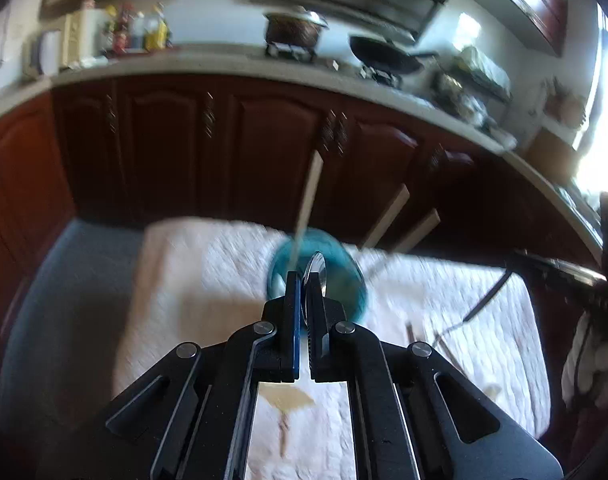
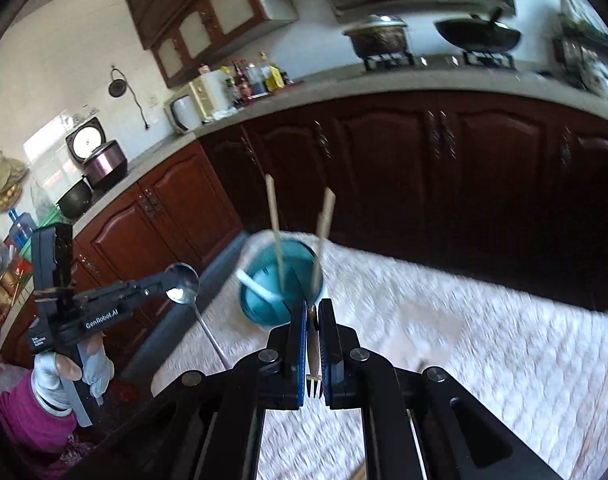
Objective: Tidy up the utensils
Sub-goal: 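Lift the spoon with the left gripper while the right gripper carries the fork toward the holder, then lower the spoon into the holder and open the left gripper while the right gripper releases the fork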
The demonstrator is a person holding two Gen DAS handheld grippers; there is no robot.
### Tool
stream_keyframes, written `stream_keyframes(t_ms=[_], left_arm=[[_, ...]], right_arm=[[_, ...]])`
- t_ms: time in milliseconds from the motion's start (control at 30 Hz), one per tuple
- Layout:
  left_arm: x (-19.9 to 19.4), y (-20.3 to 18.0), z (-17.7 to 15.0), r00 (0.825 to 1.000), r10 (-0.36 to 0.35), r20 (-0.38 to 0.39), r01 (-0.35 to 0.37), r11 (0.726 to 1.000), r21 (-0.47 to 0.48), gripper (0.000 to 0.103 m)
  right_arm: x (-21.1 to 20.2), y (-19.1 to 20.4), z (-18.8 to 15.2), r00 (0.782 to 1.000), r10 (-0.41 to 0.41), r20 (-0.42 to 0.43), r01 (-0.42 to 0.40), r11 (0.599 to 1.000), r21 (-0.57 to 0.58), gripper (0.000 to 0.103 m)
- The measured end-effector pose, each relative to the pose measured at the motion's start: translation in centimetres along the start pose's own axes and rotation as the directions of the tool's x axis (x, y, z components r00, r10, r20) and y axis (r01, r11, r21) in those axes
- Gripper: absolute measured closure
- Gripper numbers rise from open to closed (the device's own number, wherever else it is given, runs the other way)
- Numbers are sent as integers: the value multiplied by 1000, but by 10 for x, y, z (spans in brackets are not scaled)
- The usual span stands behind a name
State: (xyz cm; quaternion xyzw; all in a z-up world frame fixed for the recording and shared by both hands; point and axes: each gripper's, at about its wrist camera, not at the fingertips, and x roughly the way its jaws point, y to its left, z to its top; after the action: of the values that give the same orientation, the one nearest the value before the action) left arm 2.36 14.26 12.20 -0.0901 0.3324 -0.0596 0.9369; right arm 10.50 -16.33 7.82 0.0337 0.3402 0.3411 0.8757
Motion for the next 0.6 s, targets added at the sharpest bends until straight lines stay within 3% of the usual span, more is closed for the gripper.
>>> stream_keyframes(t_ms=[233,600], left_arm=[[19,13,37,984,148,97,-150,989,6,102],[66,-1,34,946,289,144,-312,935,167,102]], right_arm=[[34,30,49,1000,-1,23,3,998,-62,98],[111,34,80,998,-51,-31,48,995,-87,98]])
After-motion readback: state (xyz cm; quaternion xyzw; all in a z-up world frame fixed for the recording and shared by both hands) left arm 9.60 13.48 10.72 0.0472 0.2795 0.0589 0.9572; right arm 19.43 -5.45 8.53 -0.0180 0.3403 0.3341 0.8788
